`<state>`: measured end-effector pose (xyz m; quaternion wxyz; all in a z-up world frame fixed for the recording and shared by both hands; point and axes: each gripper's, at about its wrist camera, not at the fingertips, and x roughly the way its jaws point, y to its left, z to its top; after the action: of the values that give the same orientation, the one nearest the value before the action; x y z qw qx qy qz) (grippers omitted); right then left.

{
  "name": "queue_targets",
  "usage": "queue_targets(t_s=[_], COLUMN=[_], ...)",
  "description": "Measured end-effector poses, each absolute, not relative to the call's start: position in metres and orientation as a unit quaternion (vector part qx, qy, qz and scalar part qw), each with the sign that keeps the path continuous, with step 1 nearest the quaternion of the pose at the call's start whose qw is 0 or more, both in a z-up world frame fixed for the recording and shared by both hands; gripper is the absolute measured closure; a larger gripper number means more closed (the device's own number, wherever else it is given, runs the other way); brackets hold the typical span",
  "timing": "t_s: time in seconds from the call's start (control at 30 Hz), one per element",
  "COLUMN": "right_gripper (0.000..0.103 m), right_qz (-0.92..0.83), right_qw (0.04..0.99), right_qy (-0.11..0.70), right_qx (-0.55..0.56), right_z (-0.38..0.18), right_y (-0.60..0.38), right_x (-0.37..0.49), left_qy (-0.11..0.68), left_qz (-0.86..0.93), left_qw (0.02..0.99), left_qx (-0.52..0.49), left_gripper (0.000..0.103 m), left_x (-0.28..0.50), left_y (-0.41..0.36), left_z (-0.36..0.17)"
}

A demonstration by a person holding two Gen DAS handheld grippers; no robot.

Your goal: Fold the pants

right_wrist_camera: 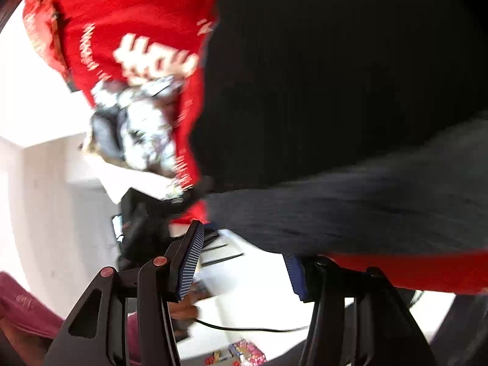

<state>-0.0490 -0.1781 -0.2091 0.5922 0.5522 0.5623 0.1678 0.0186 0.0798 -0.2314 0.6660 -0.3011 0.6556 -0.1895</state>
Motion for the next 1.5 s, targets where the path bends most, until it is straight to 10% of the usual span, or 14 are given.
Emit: queue_targets(t_s=[0.3, 0.43, 0.47, 0.53, 1.0, 1.07, 1.2, 1.4, 1.5], right_gripper=[0.047, 0.048, 0.051, 0.092, 0.096, 0.096, 0.096, 0.088, 0.062], right_qz=[0.039, 0.028, 0.027, 0.023, 0.161, 0.168, 0.155, 0.159, 0.208], right_qw=[0.59, 0.545, 0.537, 0.517, 0.643, 0.656, 0.648, 0.616, 0.589], right_qy=[0.486, 0.419, 0.407, 0.388, 0.498, 0.499, 0.534, 0.615, 0.591], right_qx=[0.643, 0.726, 0.739, 0.762, 0.559, 0.54, 0.52, 0.465, 0.51], right_z=[-0.221, -0.242, -0.244, -0.247, -0.111, -0.112, -0.152, -0.194, -0.178], right_y=[-0.257, -0.258, -0.259, -0.263, -0.353, -0.374, -0.393, -0.368, -0.353], right_x=[-0.121, -0.137, -0.14, -0.145, 0.04, 0.087, 0.17, 0.203, 0.17], left_qy=[0.679, 0.685, 0.685, 0.685, 0.596, 0.59, 0.578, 0.596, 0.603], left_qz=[-0.206, -0.2, -0.195, -0.179, -0.177, -0.164, -0.114, -0.06, -0.054], left_qw=[0.666, 0.67, 0.669, 0.667, 0.76, 0.774, 0.8, 0.794, 0.79], left_qx=[-0.232, -0.206, -0.214, -0.232, -0.19, -0.159, -0.113, -0.106, -0.099], left_gripper=[0.032, 0.053, 0.057, 0.071, 0.072, 0.068, 0.02, 0.018, 0.018], left_x=[0.024, 0.026, 0.028, 0.029, 0.133, 0.164, 0.221, 0.267, 0.272], left_y=[0.077, 0.063, 0.065, 0.075, 0.039, 0.026, 0.006, -0.012, -0.016], left_z=[-0.232, -0.231, -0.231, -0.229, -0.125, -0.124, -0.148, -0.2, -0.206])
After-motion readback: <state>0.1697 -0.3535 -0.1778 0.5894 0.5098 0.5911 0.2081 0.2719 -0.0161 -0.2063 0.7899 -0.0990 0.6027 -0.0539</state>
